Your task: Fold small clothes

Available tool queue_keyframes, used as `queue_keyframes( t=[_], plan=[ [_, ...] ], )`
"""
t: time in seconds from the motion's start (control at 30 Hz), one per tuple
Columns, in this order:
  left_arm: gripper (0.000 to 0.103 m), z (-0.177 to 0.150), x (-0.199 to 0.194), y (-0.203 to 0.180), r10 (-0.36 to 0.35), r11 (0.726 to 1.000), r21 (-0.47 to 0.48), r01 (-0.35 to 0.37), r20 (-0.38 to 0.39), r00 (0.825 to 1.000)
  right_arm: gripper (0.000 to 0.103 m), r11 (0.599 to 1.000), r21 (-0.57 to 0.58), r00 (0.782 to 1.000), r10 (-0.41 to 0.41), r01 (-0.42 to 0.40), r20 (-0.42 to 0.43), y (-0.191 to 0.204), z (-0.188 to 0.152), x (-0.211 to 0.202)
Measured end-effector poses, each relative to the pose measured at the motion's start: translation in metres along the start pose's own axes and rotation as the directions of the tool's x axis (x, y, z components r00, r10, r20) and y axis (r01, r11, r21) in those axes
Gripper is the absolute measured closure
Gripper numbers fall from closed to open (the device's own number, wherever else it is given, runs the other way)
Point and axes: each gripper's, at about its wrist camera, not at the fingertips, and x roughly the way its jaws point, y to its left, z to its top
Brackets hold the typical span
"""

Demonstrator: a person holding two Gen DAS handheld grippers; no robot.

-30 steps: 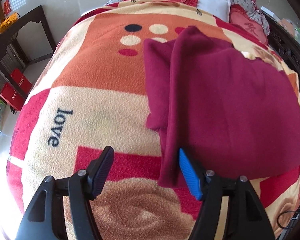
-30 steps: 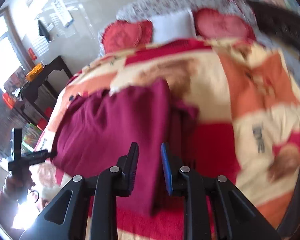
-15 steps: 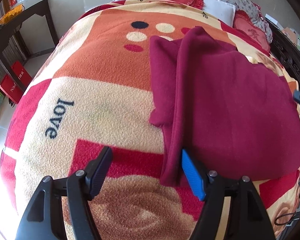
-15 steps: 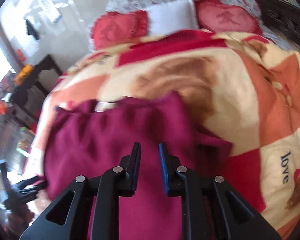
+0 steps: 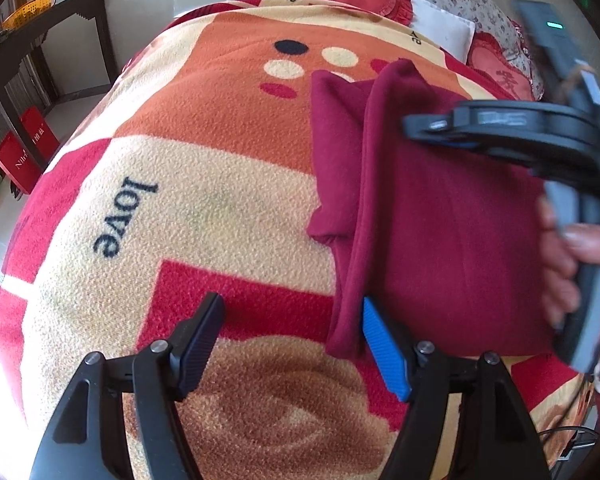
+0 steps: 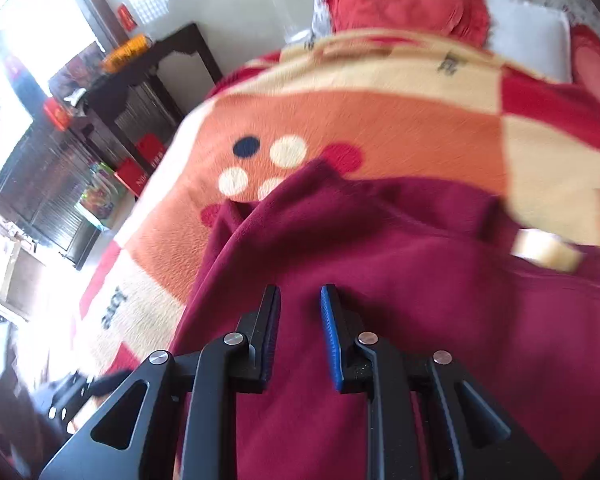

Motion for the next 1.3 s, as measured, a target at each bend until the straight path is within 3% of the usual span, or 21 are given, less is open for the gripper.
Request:
queue_keyframes(
  t=[0.13, 0.27, 0.4, 0.5, 0.57, 0.73, 0.93, 1.1, 1.3],
  plan=[
    [0.028, 0.001, 0.001, 0.003, -0.015, 1.000, -0.009, 0.015, -0.003, 1.000, 0.100, 0.999, -0.020, 0.999, -0.030, 0.029, -0.022, 0.005, 0.003, 0.017],
    [0.028, 0.000, 0.000, 0.005, -0.027, 1.000, -0.013, 0.027, 0.000, 1.000, 0.098, 0.997, 0.028, 0.997, 0.073, -0.073, 0.006, 0.006, 0.004, -0.011],
    [0.028, -0.003, -0.001, 0.005, -0.025, 1.000, -0.015, 0.025, 0.006, 1.000, 0.088, 0.996, 0.009, 0.996, 0.090, -0.090, 0.000, 0.020, 0.007, -0.009],
    [0.028, -0.004, -0.003, 0.006, -0.026, 0.999, -0.020, 0.026, 0.006, 1.000, 0.088, 0.998, -0.010, 0.995, 0.067, -0.068, -0.075, 0.032, 0.008, 0.018],
    [0.028, -0.005, -0.004, 0.007, -0.029, 0.999, -0.022, 0.029, 0.004, 1.000, 0.103, 1.000, -0.027, 0.998, 0.008, -0.010, -0.068, 0.036, 0.008, 0.026],
    [0.028, -0.005, -0.004, 0.009, -0.039, 0.999, -0.018, 0.039, 0.004, 0.999, 0.103, 0.997, -0.055, 0.998, 0.050, -0.047, 0.044, 0.049, 0.011, -0.001],
    [0.028, -0.003, -0.001, 0.010, -0.032, 0.999, -0.019, 0.032, -0.001, 0.999, 0.103, 0.998, -0.041, 0.998, 0.043, -0.045, -0.040, 0.047, 0.010, 0.037],
    [0.026, -0.003, 0.000, 0.007, -0.027, 1.000, -0.015, 0.027, 0.000, 1.000, 0.098, 0.993, -0.019, 0.993, 0.115, -0.115, -0.013, 0.035, 0.006, 0.011],
    [0.026, -0.002, 0.001, 0.008, -0.025, 0.999, -0.021, 0.025, 0.000, 1.000, 0.097, 0.999, -0.001, 0.999, 0.046, -0.046, 0.021, 0.022, 0.009, 0.004]
  ],
)
